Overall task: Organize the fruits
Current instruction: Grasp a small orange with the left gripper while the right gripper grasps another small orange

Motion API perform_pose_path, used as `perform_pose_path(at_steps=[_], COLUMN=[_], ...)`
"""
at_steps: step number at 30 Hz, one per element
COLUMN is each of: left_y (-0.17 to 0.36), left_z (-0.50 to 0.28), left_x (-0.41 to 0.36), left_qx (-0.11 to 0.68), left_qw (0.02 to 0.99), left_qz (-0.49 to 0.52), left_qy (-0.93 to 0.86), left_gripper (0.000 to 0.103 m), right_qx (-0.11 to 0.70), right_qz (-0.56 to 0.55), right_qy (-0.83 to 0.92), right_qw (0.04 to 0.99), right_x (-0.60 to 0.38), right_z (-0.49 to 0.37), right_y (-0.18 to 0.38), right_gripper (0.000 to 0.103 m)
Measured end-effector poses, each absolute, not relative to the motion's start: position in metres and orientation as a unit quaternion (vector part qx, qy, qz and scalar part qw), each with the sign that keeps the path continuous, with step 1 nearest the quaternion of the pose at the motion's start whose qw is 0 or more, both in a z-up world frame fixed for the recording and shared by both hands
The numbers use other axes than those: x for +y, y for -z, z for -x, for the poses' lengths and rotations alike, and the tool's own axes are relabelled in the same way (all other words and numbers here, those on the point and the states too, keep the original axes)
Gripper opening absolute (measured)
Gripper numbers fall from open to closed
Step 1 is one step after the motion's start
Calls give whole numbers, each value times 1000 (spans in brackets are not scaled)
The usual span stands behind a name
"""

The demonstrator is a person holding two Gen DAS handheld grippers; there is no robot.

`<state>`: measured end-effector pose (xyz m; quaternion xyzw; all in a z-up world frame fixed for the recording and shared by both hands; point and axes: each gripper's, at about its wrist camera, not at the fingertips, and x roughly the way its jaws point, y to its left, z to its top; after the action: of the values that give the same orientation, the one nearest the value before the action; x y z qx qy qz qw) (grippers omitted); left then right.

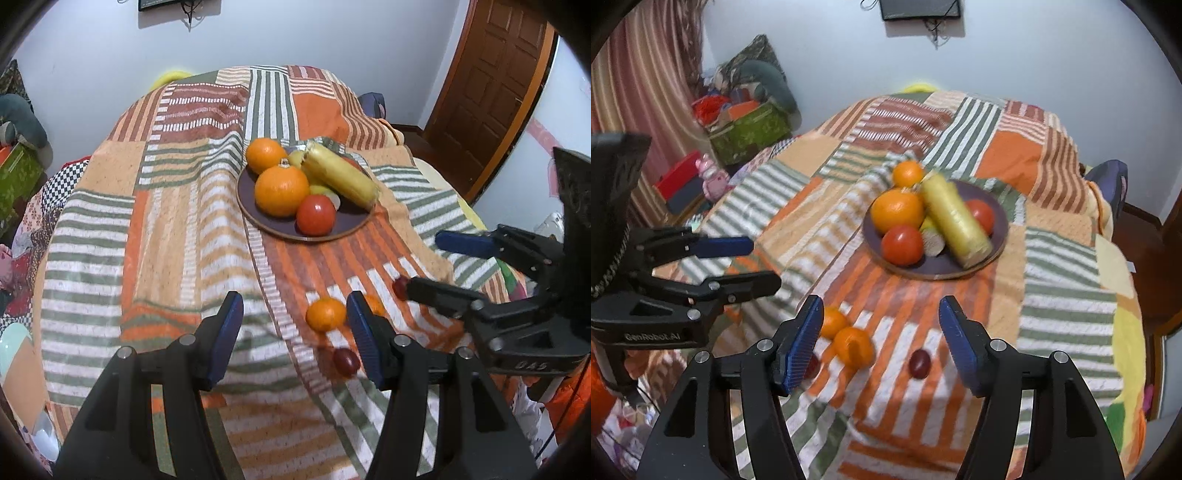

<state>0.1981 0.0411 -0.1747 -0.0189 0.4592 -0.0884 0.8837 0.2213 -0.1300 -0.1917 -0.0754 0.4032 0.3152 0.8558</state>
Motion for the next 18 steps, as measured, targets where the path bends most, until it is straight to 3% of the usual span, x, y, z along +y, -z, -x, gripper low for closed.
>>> perform_pose_path(at_steps=[7, 14, 18], left_y=[186, 199, 207], left_z=[-181, -179, -184], left_x=[37, 40, 40], left_qx=[459, 469, 479], left_qw=[884, 879, 874], left_qz=[-1, 4, 6], left_qy=[88, 83, 83], left_gripper=[58, 58, 58], right_qx=[436, 470, 472], right_qz=[67, 77, 79], right_qy=[-330, -336, -329], right_qw=[834, 812, 814], right_x=[-117, -104, -105], right_z=[-216, -221, -224], right_y=[218, 241, 246], right_gripper=[60, 38, 31])
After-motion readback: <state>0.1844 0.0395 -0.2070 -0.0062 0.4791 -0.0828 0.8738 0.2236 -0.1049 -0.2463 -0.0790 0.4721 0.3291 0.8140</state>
